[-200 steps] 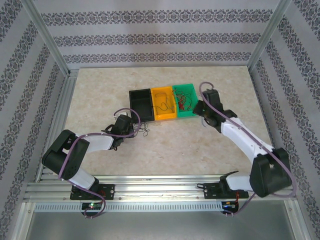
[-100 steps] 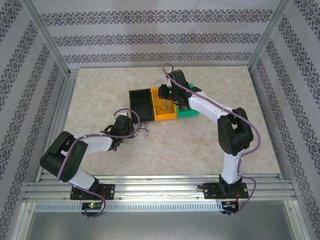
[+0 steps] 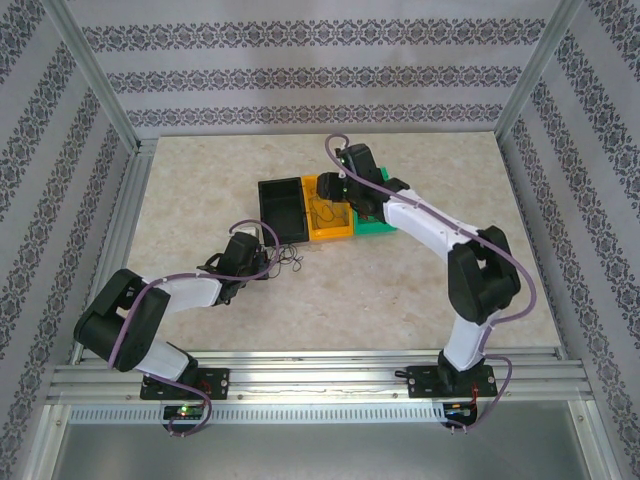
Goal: Untangle the cables
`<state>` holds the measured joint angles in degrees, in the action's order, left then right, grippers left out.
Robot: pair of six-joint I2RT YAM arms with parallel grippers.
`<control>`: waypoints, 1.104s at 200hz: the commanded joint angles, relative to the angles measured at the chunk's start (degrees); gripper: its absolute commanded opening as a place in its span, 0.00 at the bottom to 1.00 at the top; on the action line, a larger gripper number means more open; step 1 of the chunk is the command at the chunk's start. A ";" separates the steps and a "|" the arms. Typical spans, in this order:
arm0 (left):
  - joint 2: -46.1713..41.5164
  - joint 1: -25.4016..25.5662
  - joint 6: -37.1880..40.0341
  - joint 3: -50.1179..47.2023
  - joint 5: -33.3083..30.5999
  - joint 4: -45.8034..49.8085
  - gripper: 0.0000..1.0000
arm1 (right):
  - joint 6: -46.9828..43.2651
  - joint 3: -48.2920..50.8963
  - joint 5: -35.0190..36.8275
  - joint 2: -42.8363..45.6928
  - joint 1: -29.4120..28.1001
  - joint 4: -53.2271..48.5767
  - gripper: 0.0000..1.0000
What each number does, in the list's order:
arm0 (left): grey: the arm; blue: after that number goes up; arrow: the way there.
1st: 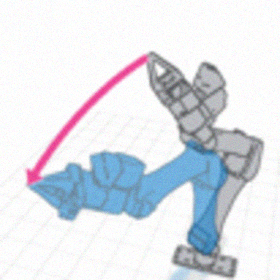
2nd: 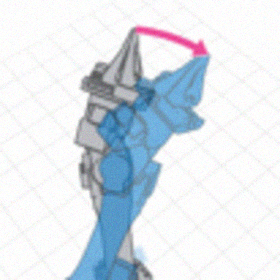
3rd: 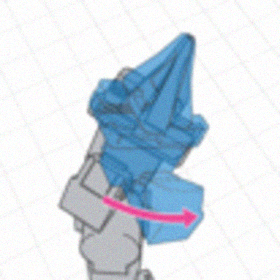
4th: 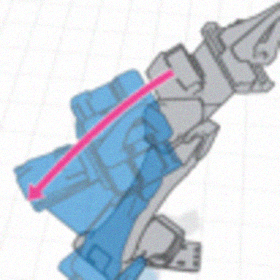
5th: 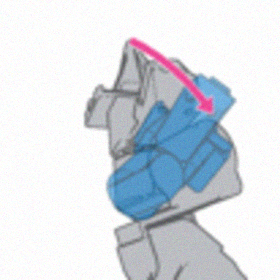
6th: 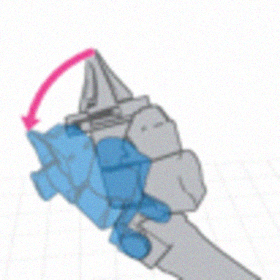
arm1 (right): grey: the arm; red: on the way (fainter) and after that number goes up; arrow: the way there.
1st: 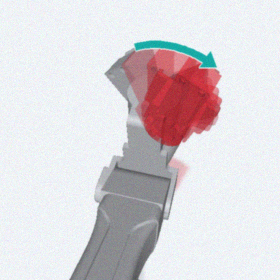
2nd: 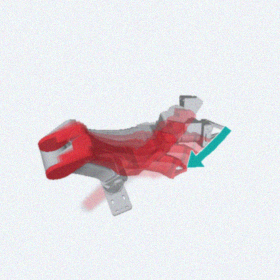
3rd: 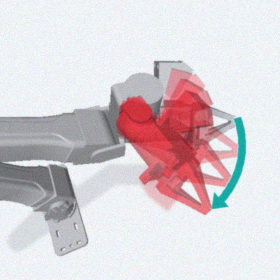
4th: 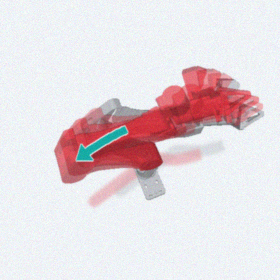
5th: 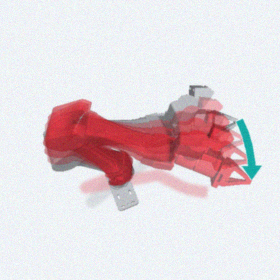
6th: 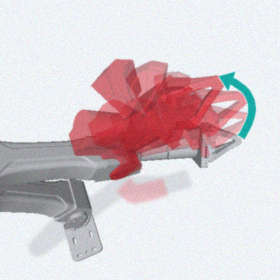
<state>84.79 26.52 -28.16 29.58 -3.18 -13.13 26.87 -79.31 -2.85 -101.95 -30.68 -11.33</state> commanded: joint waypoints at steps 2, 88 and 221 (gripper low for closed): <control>-1.03 0.29 2.06 -0.58 2.20 -2.56 0.00 | -5.15 5.07 -6.15 2.75 -4.05 -0.36 0.48; -1.29 0.31 1.27 -0.49 2.13 -2.34 0.00 | -6.21 8.79 -13.28 -4.98 -12.20 -5.99 0.48; -2.11 0.20 -0.29 -1.66 -1.61 -1.55 0.00 | -0.88 9.05 -5.59 -8.35 -8.63 -3.98 0.00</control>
<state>84.47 26.55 -27.42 28.97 -1.83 -14.41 23.18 -73.36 -14.70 -113.30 -41.32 -16.47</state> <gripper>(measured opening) 0.045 0.063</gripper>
